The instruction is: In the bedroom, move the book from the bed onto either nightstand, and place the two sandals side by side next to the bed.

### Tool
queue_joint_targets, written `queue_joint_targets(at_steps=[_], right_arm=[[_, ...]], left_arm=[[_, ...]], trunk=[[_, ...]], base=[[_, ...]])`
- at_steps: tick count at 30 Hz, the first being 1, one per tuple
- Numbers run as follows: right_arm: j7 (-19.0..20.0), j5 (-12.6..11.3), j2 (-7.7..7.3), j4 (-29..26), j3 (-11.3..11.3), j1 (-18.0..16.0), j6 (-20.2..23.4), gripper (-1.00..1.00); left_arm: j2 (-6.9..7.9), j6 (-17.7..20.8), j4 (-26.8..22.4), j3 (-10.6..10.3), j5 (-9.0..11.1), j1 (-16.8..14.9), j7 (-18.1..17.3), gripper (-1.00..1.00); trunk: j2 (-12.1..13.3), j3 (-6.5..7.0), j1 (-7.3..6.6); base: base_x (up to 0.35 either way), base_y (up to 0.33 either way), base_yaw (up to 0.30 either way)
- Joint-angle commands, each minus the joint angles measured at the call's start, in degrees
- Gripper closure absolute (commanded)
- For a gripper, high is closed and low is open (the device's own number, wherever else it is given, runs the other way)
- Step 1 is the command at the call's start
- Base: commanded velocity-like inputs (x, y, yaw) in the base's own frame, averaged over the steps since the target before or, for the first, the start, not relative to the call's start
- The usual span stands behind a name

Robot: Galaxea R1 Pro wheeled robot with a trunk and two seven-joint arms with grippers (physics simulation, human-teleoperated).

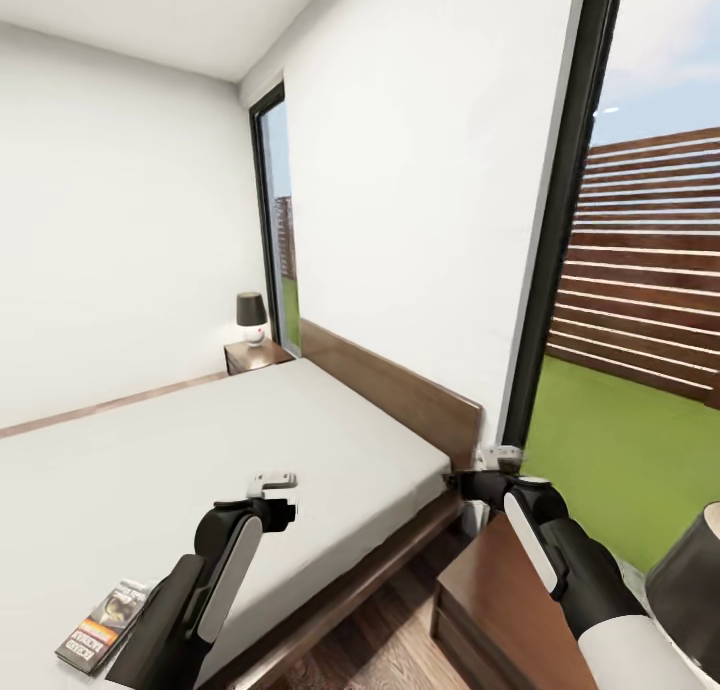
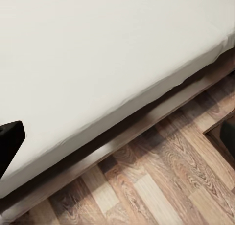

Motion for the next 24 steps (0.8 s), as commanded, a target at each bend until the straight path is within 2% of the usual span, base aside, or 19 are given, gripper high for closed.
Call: queue_joint_targets(at_steps=[1, 11, 24], right_arm=[[0.06, -0.09, -0.06, -0.07, 0.06, 0.0, 0.24, -1.0], [-0.01, -0.1, -0.06, -0.02, 0.06, 0.0, 0.16, -1.0], [0.01, -0.1, -0.06, 0.01, 0.06, 0.0, 0.14, -1.0]], left_arm=[[0.0, 0.1, 0.0, -0.07, 0.57, -0.04, 0.59, -1.0], [-0.01, 0.12, 0.0, -0.13, 0.63, -0.04, 0.59, -1.0], [-0.07, 0.12, 0.0, -0.16, 0.67, -0.04, 0.59, -1.0]], trunk=[[-0.04, -0.04, 0.02], [-0.04, -0.05, 0.02], [-0.04, -0.05, 0.02]], base=[[0.0, 0.0, 0.275], [0.045, 0.0, 0.283], [0.281, -0.059, 0.284]])
